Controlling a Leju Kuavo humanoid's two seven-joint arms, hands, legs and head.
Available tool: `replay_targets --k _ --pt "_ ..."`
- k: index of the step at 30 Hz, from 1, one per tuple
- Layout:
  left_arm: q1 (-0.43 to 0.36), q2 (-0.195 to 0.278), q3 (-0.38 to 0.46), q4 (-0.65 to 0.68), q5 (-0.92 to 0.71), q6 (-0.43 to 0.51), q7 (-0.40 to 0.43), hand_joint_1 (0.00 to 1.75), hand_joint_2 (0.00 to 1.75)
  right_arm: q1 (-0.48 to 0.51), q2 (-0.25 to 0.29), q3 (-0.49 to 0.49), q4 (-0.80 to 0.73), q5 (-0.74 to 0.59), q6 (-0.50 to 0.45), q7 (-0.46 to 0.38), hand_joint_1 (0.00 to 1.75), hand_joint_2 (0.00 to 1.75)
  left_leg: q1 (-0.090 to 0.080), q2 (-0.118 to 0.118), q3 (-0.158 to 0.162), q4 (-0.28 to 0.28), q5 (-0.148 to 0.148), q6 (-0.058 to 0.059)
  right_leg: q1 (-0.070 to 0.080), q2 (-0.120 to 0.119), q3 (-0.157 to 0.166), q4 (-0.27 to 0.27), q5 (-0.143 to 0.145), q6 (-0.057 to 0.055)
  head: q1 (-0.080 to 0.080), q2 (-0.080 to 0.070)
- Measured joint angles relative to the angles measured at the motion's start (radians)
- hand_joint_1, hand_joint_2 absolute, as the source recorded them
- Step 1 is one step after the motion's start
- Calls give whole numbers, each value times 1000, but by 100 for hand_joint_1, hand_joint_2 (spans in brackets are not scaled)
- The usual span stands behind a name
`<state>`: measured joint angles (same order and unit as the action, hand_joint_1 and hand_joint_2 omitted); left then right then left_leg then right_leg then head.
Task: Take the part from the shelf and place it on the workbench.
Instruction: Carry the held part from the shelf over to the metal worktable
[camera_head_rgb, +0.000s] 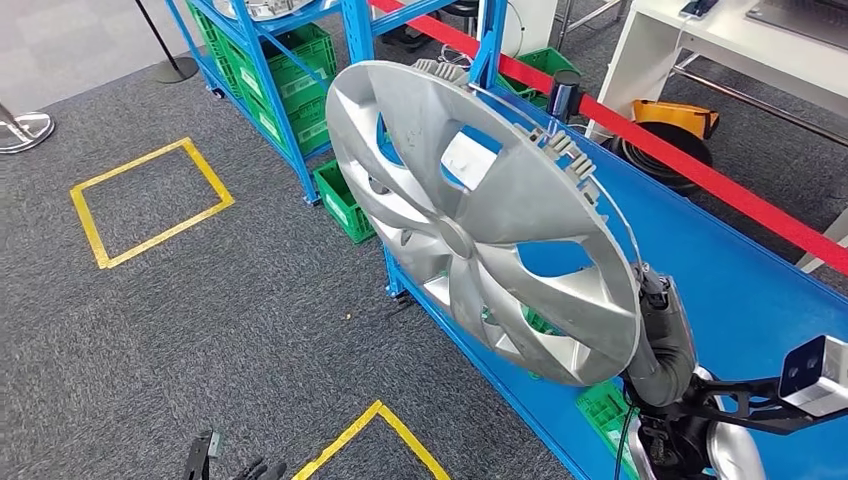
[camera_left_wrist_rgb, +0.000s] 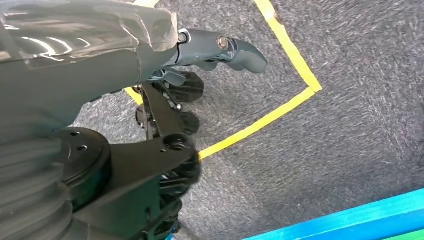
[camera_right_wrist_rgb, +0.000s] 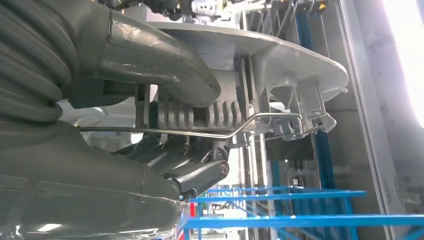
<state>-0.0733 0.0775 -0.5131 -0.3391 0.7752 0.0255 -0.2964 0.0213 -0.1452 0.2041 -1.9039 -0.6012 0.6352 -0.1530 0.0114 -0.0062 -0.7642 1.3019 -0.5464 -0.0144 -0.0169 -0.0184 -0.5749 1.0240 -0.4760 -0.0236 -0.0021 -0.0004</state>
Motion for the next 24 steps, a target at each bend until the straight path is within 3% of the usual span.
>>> replay_targets --k 1,3,5,7,9,11,13,14,15,16,18,19,21,23,24 --pt "0 0 0 0 0 0 0 0 175 -1 0 1 1 0 0 1 175 175 0 1 13 -29 23 3 2 -6 1 0 -1 0 0 0" --pt "0 2 0 0 0 0 0 0 175 -4 0 1 1 0 1 2 175 175 -7 17 84 -167 83 20 6 -16 5 0 -5 0 0 0" --pt "-2 6 0 0 0 0 -1 0 175 -8 0 2 2 0 1 2 175 175 -18 37 136 -267 112 37 11 -23 6 0 -8 4 0 0" --pt "-2 8 0 0 1 0 -1 0 175 -11 0 3 3 0 2 2 175 175 -25 37 142 -284 113 45 13 -32 7 -2 -9 12 0 0" --pt "-2 9 0 0 1 0 -2 0 175 -12 0 5 4 0 2 3 175 175 -19 25 154 -301 121 52 11 -30 2 6 -18 18 1 0" --pt "-4 8 0 0 2 -1 -2 0 175 -14 -2 5 5 0 3 3 175 175 -12 12 168 -319 130 58 9 -10 -31 75 -51 17 2 0" --pt "-7 5 0 0 2 -1 -2 0 175 -15 -4 6 7 0 3 4 175 175 -12 -3 169 -320 132 61 6 8 -95 205 -98 13 3 0" --pt "-7 4 0 0 2 -1 -2 0 175 -15 -5 6 9 0 3 4 175 175 -12 -12 169 -320 132 61 3 11 -124 257 -111 17 3 0" --pt "-7 3 0 0 2 -1 -2 0 175 -15 -6 6 10 0 3 3 175 175 -11 -22 169 -320 131 60 -1 12 -138 277 -110 25 3 0" --pt "-7 2 0 0 2 0 -2 0 175 -15 -7 6 10 1 3 3 175 175 -9 -34 170 -318 130 58 -6 14 -132 255 -94 37 3 0" --pt "-7 0 0 0 2 0 -2 0 175 -15 -9 6 11 4 3 1 175 175 -3 -59 168 -308 125 48 -19 35 -76 125 -36 63 3 0" --pt "-7 0 0 0 2 0 -2 0 175 -15 -10 6 11 6 3 -1 175 175 -2 -70 165 -300 121 41 -22 48 -47 65 -14 68 4 0" --pt "-6 0 0 0 2 2 -2 0 175 -16 -11 7 12 6 3 -4 175 175 -1 -86 156 -289 116 27 -21 61 -20 15 4 61 3 0" --pt "-3 1 0 0 2 3 -2 0 175 -16 -11 9 12 6 3 -6 175 175 3 -97 151 -287 117 17 -15 45 -18 16 6 45 3 0" --pt "-1 1 0 0 2 3 -2 0 175 -16 -12 9 12 6 2 -7 175 175 5 -89 149 -282 113 12 -16 39 -16 14 7 38 3 0"
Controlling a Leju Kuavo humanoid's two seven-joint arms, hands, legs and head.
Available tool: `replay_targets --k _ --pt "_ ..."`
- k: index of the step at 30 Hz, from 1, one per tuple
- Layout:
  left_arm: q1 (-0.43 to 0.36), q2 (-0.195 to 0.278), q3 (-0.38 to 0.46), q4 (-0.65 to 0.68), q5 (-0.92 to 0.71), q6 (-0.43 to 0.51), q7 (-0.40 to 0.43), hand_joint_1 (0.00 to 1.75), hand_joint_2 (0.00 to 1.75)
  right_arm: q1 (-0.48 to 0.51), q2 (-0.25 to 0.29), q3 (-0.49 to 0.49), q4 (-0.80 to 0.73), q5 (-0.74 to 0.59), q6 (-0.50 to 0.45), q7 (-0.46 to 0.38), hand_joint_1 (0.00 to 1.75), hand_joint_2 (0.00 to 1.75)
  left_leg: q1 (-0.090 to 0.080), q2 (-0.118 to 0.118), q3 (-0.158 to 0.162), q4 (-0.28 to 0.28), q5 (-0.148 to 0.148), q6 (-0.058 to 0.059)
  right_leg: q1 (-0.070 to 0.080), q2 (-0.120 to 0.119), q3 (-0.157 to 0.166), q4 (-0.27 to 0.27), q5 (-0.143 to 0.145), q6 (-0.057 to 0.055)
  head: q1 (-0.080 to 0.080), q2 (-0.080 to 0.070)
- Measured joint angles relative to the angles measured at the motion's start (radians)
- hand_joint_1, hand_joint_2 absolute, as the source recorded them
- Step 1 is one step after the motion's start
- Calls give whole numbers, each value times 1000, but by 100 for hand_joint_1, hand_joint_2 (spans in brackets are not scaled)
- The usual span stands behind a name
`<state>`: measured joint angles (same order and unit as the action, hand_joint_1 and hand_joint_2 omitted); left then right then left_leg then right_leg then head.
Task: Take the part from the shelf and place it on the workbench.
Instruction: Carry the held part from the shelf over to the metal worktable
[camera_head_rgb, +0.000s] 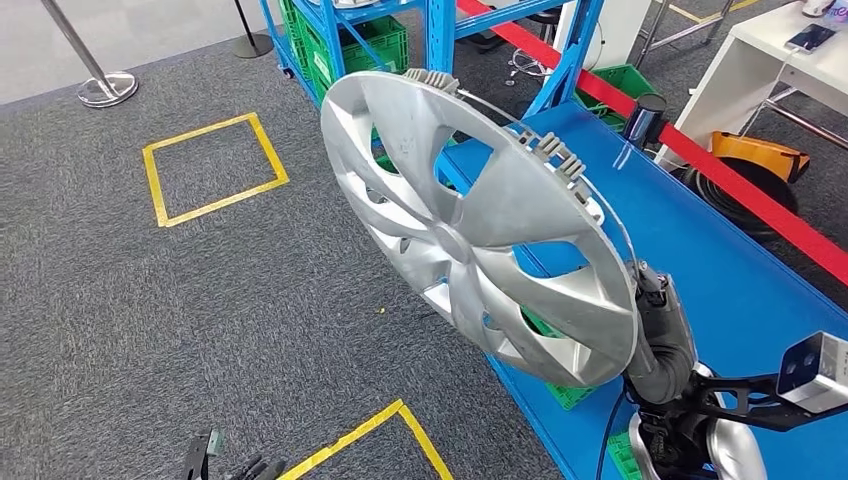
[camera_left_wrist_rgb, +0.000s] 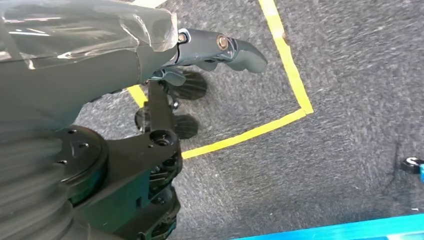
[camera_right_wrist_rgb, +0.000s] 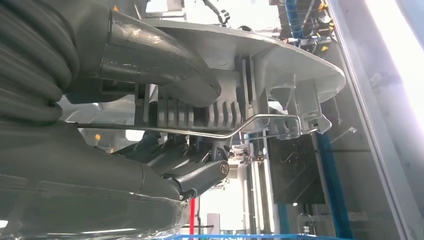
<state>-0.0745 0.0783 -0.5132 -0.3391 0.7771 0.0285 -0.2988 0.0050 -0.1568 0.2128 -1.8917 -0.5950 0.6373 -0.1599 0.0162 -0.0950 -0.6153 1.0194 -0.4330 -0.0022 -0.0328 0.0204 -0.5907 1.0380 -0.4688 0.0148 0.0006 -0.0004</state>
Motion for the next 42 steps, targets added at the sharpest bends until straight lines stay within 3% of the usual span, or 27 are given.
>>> replay_targets --k 1,3,5,6,7,8,10,12,13,15,17,19,21,22,23,25,26,28,30,32,34,36,37,38,39,41,42 --pt "1 0 0 0 0 0 0 0 175 1 0 0 0 0 -1 -1 175 175 0 17 -8 18 -11 -4 -1 -8 2 -2 0 -7 -1 0" --pt "1 1 0 0 0 0 0 0 175 5 0 0 0 0 -2 -4 175 175 1 63 -54 115 -63 -12 2 -26 6 -4 -2 -18 -2 0" --pt "1 1 0 0 0 0 0 0 175 11 1 0 0 1 -3 -7 175 175 3 83 -122 245 -115 -16 8 -46 8 -3 -6 -25 -2 0" --pt "1 0 0 0 0 0 0 0 175 13 2 0 0 2 -3 -8 175 175 4 86 -141 278 -120 -15 11 -57 9 -3 -7 -26 -2 0" --pt "2 0 0 0 0 0 0 0 175 14 3 0 0 4 -3 -8 175 175 4 89 -141 274 -107 -13 13 -67 10 -3 -9 -28 -2 0" --pt "2 0 0 0 0 0 0 0 175 15 4 0 0 5 -3 -8 175 175 3 95 -119 229 -78 -9 16 -77 12 -3 -11 -29 -2 0" --pt "0 2 0 0 0 0 0 0 175 16 6 -1 -1 7 -3 -8 175 175 -7 136 -46 91 -20 9 20 -96 18 -4 -15 -28 -2 0" --pt "-3 2 0 0 0 0 0 0 175 16 7 -1 -1 7 -3 -8 175 175 -22 171 -7 14 1 24 24 -114 22 -5 -19 -22 -2 0" --pt "-4 3 0 0 0 0 0 0 175 16 8 -2 -1 7 -2 -8 175 175 -27 171 -7 8 0 27 24 -124 23 -7 -21 -18 -2 0" --pt "-4 5 0 0 0 0 0 0 175 17 10 -3 -3 9 -2 -8 175 175 -27 145 -1 -8 8 33 23 -134 28 -10 -24 -9 -1 0" --pt "-6 4 0 0 0 0 0 0 175 18 10 -6 -4 13 -2 -8 175 175 -20 119 13 -31 21 42 20 -91 12 29 -47 -8 0 0" --pt "-10 1 0 0 0 0 0 0 175 21 10 -8 -5 15 -1 -9 175 175 -15 92 18 -40 28 47 17 -38 -48 147 -95 -16 1 0" --pt "-10 0 0 0 0 0 0 0 175 25 10 -9 -5 17 1 -9 175 175 -15 61 18 -40 28 47 14 -25 -107 253 -124 -13 1 0" --pt "-9 -1 0 0 0 0 0 0 175 27 10 -9 -5 17 2 -9 175 175 -14 45 18 -39 27 46 12 -24 -114 258 -117 -4 1 0" --pt "-9 -2 0 0 0 -1 0 0 175 28 10 -10 -5 18 2 -9 175 175 -12 29 19 -36 26 44 8 -21 -101 221 -94 8 1 0" --pt "-8 -3 0 0 0 -1 0 0 175 29 9 -11 -5 19 2 -8 175 175 -9 0 16 -25 20 34 -1 5 -43 88 -33 28 2 0" --pt "-8 -3 0 0 0 -1 0 0 175 29 9 -11 -5 20 2 -8 175 175 -8 -13 12 -16 15 27 -4 19 -19 36 -11 28 1 0" --pt "-6 -3 0 0 0 -1 1 0 175 28 10 -11 -5 19 4 -9 175 175 -7 -31 2 -6 11 15 -2 32 -3 2 2 16 0 0" --pt "-1 -2 0 1 -1 -1 2 0 175 26 11 -10 -6 20 5 -9 175 175 -3 -40 -4 -4 10 8 1 14 0 0 5 3 0 0" --pt "1 -1 0 1 -1 -1 2 0 175 25 11 -10 -6 20 5 -9 175 175 -3 1 -23 36 -14 -1 0 -5 6 -3 4 -10 -1 0" --pt "0 -1 0 1 -1 -1 2 0 175 24 12 -10 -6 20 5 -9 175 175 -4 63 -81 152 -72 -7 5 -27 10 -4 0 -22 -2 0" --pt "-1 -3 0 1 -1 -1 2 0 175 24 12 -10 -6 20 5 -9 175 175 -3 86 -145 271 -113 -9 13 -50 12 -3 -4 -28 -2 0" --pt "0 -4 -1 1 -1 -1 2 0 175 24 12 -10 -6 20 5 -9 175 175 -2 89 -156 286 -109 -8 16 -62 13 -3 -6 -30 -2 0" --pt "0 -5 -1 1 -1 -1 2 0 175 24 13 -9 -6 20 5 -8 175 175 -3 92 -145 261 -87 -4 19 -74 15 -3 -9 -32 -2 0" --pt "0 -5 -1 1 -1 -1 2 0 175 24 13 -9 -6 20 5 -8 175 175 -6 102 -114 199 -53 3 21 -85 19 -4 -12 -32 -2 0" --pt "-2 -3 -1 1 -1 -1 2 0 175 23 13 -9 -6 20 6 -8 175 175 -18 145 -43 65 -3 20 27 -105 25 -5 -18 -30 -2 0" --pt "-3 -2 -1 1 -1 -1 2 0 175 22 13 -9 -6 20 7 -9 175 175 -24 160 -23 26 7 28 29 -114 27 -6 -20 -27 -2 0"
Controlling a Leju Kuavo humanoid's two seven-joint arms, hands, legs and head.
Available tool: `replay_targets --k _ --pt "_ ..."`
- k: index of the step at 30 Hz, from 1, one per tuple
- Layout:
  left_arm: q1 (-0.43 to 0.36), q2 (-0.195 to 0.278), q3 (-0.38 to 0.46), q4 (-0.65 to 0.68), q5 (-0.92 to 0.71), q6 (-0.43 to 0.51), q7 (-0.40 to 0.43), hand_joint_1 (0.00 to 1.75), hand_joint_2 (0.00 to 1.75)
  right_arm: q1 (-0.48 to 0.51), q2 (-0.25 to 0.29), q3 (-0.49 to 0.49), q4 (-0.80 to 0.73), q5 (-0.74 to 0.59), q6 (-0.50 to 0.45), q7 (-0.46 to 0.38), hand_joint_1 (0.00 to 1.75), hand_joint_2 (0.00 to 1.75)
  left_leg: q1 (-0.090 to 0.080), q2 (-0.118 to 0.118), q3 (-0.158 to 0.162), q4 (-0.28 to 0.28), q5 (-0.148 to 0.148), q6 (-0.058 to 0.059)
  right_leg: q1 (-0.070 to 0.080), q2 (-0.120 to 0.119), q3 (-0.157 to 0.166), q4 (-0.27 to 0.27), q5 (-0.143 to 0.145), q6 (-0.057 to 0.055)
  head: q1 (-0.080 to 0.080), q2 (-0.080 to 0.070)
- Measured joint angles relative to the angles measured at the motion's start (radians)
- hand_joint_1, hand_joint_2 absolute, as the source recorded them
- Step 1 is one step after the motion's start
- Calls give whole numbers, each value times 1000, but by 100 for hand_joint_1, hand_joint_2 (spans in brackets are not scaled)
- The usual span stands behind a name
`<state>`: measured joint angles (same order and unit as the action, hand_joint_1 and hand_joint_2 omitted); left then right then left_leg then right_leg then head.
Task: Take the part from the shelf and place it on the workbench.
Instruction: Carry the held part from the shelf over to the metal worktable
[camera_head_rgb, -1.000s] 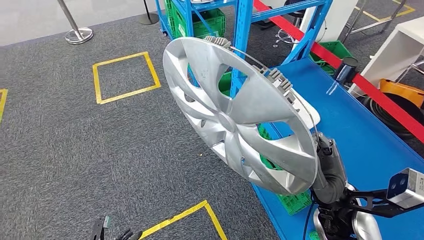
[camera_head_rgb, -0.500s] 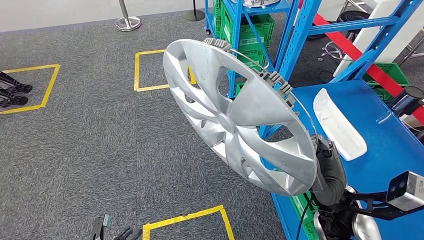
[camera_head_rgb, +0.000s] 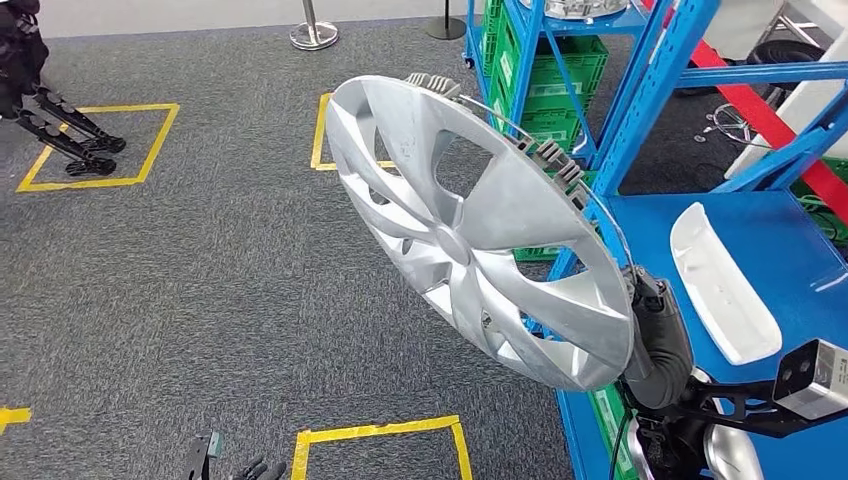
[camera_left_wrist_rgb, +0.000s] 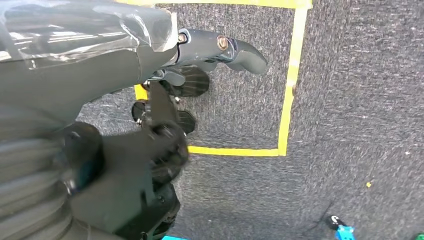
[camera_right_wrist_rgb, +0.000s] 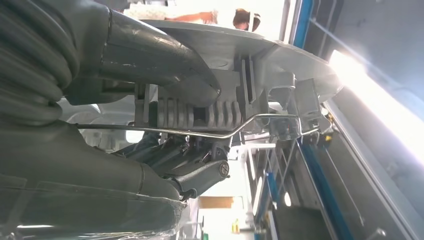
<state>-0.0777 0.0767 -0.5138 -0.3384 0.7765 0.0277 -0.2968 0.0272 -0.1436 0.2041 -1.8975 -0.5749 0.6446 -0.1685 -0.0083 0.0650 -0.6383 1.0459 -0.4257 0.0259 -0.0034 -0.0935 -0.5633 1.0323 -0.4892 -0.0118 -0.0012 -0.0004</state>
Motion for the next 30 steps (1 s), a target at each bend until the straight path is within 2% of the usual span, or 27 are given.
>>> replay_targets --k 1,3,4,6,7,8,9,10,11,13,14,15,16,18,19,21,22,23,24,25,26,27,28,30 --pt "-1 1 0 0 0 0 0 0 175 0 0 0 0 0 1 0 175 175 -5 5 6 -14 0 5 1 -9 1 -1 -2 4 0 0" --pt "-2 4 0 0 0 2 0 0 175 -2 2 1 0 0 1 0 175 175 -7 -17 10 -25 5 13 1 -28 6 -8 -5 12 0 0" --pt "0 5 0 0 0 2 0 0 175 -3 2 1 -1 0 2 1 175 175 -5 -30 19 -38 11 17 0 -23 9 -7 -9 16 0 0" --pt "-2 5 0 0 1 2 -1 0 175 -6 2 1 -2 0 2 2 175 175 2 -54 40 -65 23 24 -2 25 -10 44 -34 15 2 0" --pt "-4 3 0 0 1 3 -2 0 175 -6 1 1 -2 1 2 3 175 175 5 -66 44 -70 26 26 -4 57 -38 102 -57 12 3 0" --pt "-6 2 1 0 1 3 -2 0 175 -5 1 1 -2 0 2 4 175 175 6 -79 44 -71 26 28 -6 77 -76 171 -81 9 3 0" --pt "-6 2 1 0 1 4 -2 0 175 -4 1 1 -2 0 2 5 175 175 6 -93 44 -71 25 28 -8 86 -111 232 -98 11 4 0" --pt "-5 2 1 0 1 4 -2 0 175 -3 1 1 -2 0 2 7 175 175 7 -108 44 -70 25 27 -11 89 -134 263 -102 16 4 0" --pt "-4 1 1 0 1 5 -2 0 175 -3 1 1 -2 0 2 8 175 175 8 -123 44 -69 23 25 -14 90 -136 254 -88 26 4 0" --pt "-3 1 1 0 1 5 -2 0 175 -3 0 1 -2 0 2 12 175 175 11 -152 44 -60 17 16 -23 106 -88 135 -25 52 4 0" --pt "-3 1 1 0 1 5 -2 0 175 -3 0 0 -2 0 3 13 175 175 12 -165 40 -51 13 9 -27 124 -60 71 3 59 4 0" --pt "-2 2 1 0 1 6 -2 0 175 -3 -1 1 -2 0 3 13 175 175 12 -175 34 -43 8 3 -29 137 -41 27 21 59 4 0" --pt "-1 2 1 0 1 6 -2 0 175 -3 -1 1 -3 0 4 13 175 175 12 -184 28 -36 6 -3 -29 147 -33 6 29 54 4 0" --pt "4 3 0 0 1 7 -2 0 175 -3 -1 2 -4 -1 5 13 175 175 15 -197 20 -31 4 -10 -26 137 -31 3 31 38 3 0" --pt "6 3 0 0 0 7 -2 0 175 -4 0 2 -4 -1 5 13 175 175 16 -188 19 -27 2 -13 -25 130 -28 1 31 32 3 0" --pt "8 3 0 0 0 7 -2 0 175 -5 0 2 -6 -1 5 14 175 175 15 -136 -2 20 -26 -21 -25 112 -21 -2 28 19 1 0" --pt "7 3 0 0 0 7 -2 0 175 -4 0 2 -6 -1 5 14 175 175 15 -103 -27 75 -53 -24 -22 101 -17 -3 26 13 0 0" --pt "7 3 0 0 0 7 -2 0 175 -4 1 2 -6 -1 5 14 175 175 16 -84 -63 143 -83 -27 -19 90 -15 -3 22 7 -1 0" --pt "7 2 0 0 0 7 -2 0 175 -4 1 2 -6 -1 5 14 175 175 18 -76 -98 210 -108 -28 -15 79 -13 -3 20 4 0 0" --pt "7 1 0 0 0 7 -2 0 175 -4 1 2 -6 -1 5 14 175 175 19 -73 -123 254 -118 -27 -12 67 -11 -3 17 1 -1 0" --pt "8 0 0 0 0 7 -2 0 175 -4 1 2 -6 -1 5 14 175 175 19 -72 -130 260 -110 -26 -9 56 -10 -3 15 -2 -1 0" --pt "8 1 0 0 0 8 -2 0 175 -4 1 2 -6 -1 5 14 175 175 18 -68 -115 225 -84 -21 -6 45 -7 -3 13 -3 -1 0" --pt "8 2 0 0 0 8 -2 0 175 -4 1 2 -7 -1 5 14 175 175 15 -56 -81 159 -48 -13 -4 35 -3 -3 10 -4 0 0" --pt "7 4 0 0 0 8 -2 0 175 -4 0 2 -7 -1 5 14 175 175 -1 -14 -14 30 -3 6 2 17 3 -3 3 -1 0 0"
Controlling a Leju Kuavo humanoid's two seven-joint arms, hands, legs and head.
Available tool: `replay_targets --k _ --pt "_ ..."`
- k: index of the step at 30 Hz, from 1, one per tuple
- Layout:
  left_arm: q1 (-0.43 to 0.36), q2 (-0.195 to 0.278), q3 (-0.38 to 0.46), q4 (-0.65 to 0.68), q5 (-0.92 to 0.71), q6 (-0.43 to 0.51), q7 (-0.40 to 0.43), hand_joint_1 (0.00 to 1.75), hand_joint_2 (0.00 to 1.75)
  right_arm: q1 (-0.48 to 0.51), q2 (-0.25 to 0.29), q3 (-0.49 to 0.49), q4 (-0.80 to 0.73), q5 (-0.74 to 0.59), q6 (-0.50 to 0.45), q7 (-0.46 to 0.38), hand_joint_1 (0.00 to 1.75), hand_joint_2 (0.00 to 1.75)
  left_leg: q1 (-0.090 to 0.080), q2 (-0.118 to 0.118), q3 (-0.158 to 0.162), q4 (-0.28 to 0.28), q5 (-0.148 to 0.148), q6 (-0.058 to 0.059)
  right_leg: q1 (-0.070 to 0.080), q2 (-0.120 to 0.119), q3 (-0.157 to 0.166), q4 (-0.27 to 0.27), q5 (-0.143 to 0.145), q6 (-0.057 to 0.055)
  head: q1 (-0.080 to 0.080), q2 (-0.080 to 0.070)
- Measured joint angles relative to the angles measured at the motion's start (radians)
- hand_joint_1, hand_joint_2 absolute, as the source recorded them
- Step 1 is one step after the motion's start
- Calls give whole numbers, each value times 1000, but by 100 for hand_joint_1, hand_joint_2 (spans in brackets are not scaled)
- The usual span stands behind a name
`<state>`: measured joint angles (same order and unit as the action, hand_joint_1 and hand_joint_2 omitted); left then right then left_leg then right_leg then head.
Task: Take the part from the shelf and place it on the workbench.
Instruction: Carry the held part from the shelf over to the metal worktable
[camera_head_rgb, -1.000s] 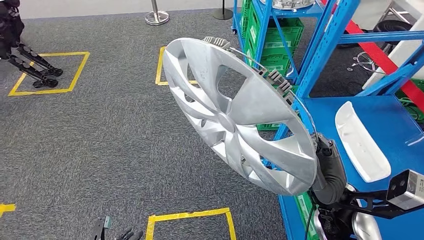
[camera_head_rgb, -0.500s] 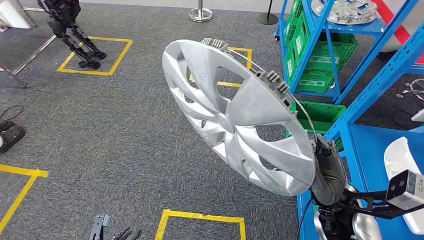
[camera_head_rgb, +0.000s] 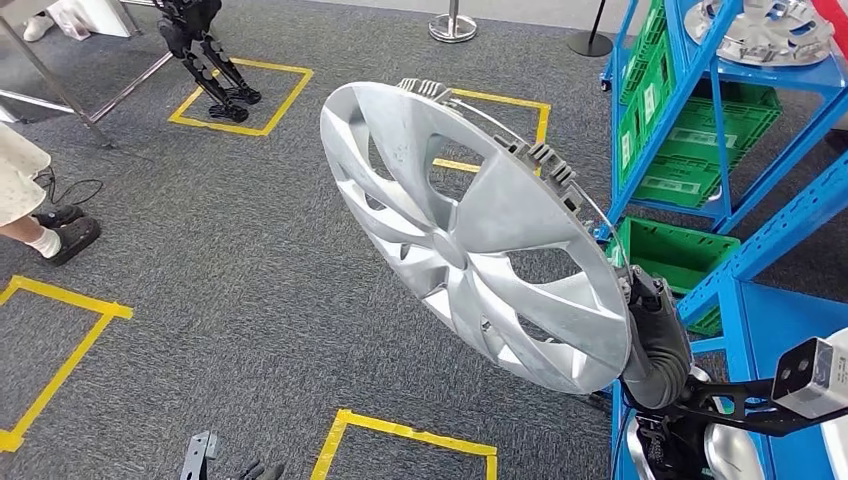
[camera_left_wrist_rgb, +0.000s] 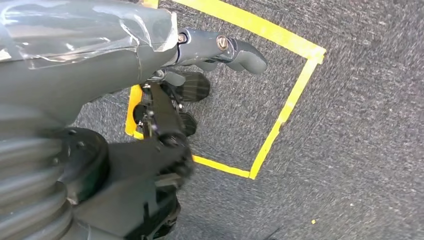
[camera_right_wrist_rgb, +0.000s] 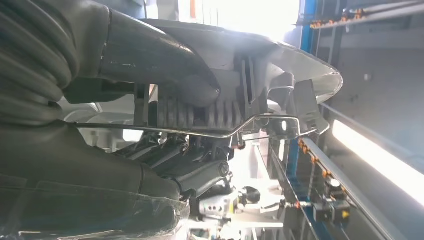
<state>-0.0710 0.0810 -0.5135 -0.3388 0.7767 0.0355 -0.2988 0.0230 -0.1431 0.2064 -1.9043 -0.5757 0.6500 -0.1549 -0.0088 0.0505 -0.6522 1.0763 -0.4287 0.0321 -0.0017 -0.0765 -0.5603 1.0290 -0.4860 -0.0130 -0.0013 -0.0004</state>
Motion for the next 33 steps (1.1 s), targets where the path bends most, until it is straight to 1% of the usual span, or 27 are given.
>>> replay_targets --k 1,2,4,5,6,7,8,9,10,11,12,13,14,15,16,17,19,20,21,23,24,25,28,30,31,32,33 --pt "-1 1 0 0 0 0 0 0 175 0 0 0 0 0 0 0 175 175 -7 14 17 -33 6 7 2 -8 1 0 -3 3 0 0" --pt "-1 3 0 0 0 0 0 0 175 0 0 0 0 0 0 0 175 175 -13 18 21 -43 3 12 3 -17 2 -1 -5 6 0 0" --pt "0 5 0 0 0 1 0 0 175 0 1 0 -2 0 0 0 175 175 -12 -4 26 -57 9 19 3 -30 5 -5 -9 14 0 0" --pt "1 6 0 0 0 1 0 0 175 0 1 0 -3 0 0 0 175 175 -8 -15 33 -70 14 23 2 -19 4 2 -14 17 0 0" --pt "0 5 0 0 0 1 -1 0 175 0 0 0 -4 0 0 0 175 175 -4 -27 41 -82 20 27 0 3 -7 26 -25 18 1 0" --pt "-2 4 0 -1 0 1 -1 0 175 0 0 -1 -4 -1 0 0 175 175 1 -38 48 -90 25 29 -2 32 -31 71 -43 17 2 0" --pt "-4 3 0 -1 0 0 -1 0 175 1 -1 -1 -5 -1 0 0 175 175 1 -50 50 -93 25 30 -5 56 -64 135 -65 15 3 0" --pt "-5 1 0 -1 0 0 -1 0 175 3 -1 -2 -4 -2 0 0 175 175 1 -62 50 -92 25 31 -7 67 -102 203 -87 15 3 0" --pt "-6 0 0 -1 0 0 -1 0 175 4 -2 -2 -4 -2 0 0 175 175 2 -76 51 -92 24 30 -11 71 -134 254 -99 19 3 0" --pt "-5 -1 0 -1 0 0 -1 0 175 5 -2 -2 -4 -2 0 0 175 175 3 -90 52 -92 23 28 -14 72 -150 271 -96 28 3 0" --pt "-5 -2 0 -1 0 0 -1 0 175 6 -2 -2 -4 -2 0 0 175 175 5 -104 53 -90 21 26 -19 73 -145 248 -76 40 3 0" --pt "-5 -3 0 -1 0 0 -1 0 175 6 -2 -2 -5 -2 0 0 175 175 7 -119 55 -86 18 21 -24 79 -122 189 -44 54 3 0" --pt "-5 -3 0 -1 0 0 -1 0 175 5 -3 -2 -4 -2 0 0 175 175 10 -132 54 -79 13 14 -29 93 -92 118 -13 66 4 0" --pt "-5 -3 0 -1 0 0 -1 0 175 5 -3 -2 -5 -2 0 0 175 175 12 -144 50 -69 7 5 -32 105 -65 59 11 71 4 0" --pt "-4 -3 0 -1 0 1 -1 0 175 5 -3 -2 -5 -2 0 0 175 175 12 -153 46 -61 3 -2 -33 114 -48 22 25 69 4 0" --pt "-3 -3 0 -1 0 1 -1 0 175 5 -3 -2 -5 -1 0 0 175 175 13 -161 41 -56 0 -8 -31 117 -41 9 29 62 4 0" --pt "1 -2 0 -1 0 1 0 0 175 5 -2 -1 -6 -1 1 0 175 175 16 -169 37 -54 -2 -12 -27 104 -39 8 29 46 3 0" --pt "3 -2 0 0 0 1 0 0 175 5 -2 -1 -6 0 1 0 175 175 16 -155 35 -48 -6 -15 -27 97 -36 7 28 39 3 0" --pt "4 -1 0 0 0 2 0 0 175 5 -1 -1 -7 0 1 1 175 175 16 -130 28 -30 -17 -19 -27 90 -33 6 27 33 2 0" --pt "4 0 0 0 0 2 0 0 175 5 -1 -1 -7 1 1 1 175 175 15 -74 -2 37 -54 -27 -24 78 -28 4 24 23 1 0" --pt "3 0 0 0 0 2 0 0 175 5 0 -1 -7 1 1 0 175 175 15 -62 -16 65 -70 -28 -23 74 -27 4 22 21 1 0" --pt "3 0 0 0 0 2 0 0 175 5 0 -1 -7 1 1 0 175 175 16 -59 -24 82 -78 -29 -22 72 -26 4 22 20 1 0" --pt "3 0 0 0 0 2 0 0 175 5 0 -1 -7 1 1 0 175 175 16 -59 -29 92 -83 -29 -21 71 -26 4 21 19 1 0" --pt "3 -1 0 0 0 2 0 0 175 6 0 -1 -7 1 1 0 175 175 17 -57 -74 174 -112 -29 -18 60 -25 5 19 16 1 0" --pt "3 -2 0 0 0 2 0 0 175 6 0 -1 -7 1 1 0 175 175 18 -56 -94 204 -114 -26 -15 50 -24 5 17 13 1 0" --pt "3 0 0 0 0 3 0 0 175 6 0 -1 -7 0 2 0 175 175 9 -35 -78 168 -93 -13 -8 34 -19 4 11 11 1 0" --pt "3 4 0 0 0 3 0 0 175 6 1 -1 -7 -1 2 -1 175 175 0 -16 -46 100 -60 1 -3 20 -15 4 7 11 1 0"
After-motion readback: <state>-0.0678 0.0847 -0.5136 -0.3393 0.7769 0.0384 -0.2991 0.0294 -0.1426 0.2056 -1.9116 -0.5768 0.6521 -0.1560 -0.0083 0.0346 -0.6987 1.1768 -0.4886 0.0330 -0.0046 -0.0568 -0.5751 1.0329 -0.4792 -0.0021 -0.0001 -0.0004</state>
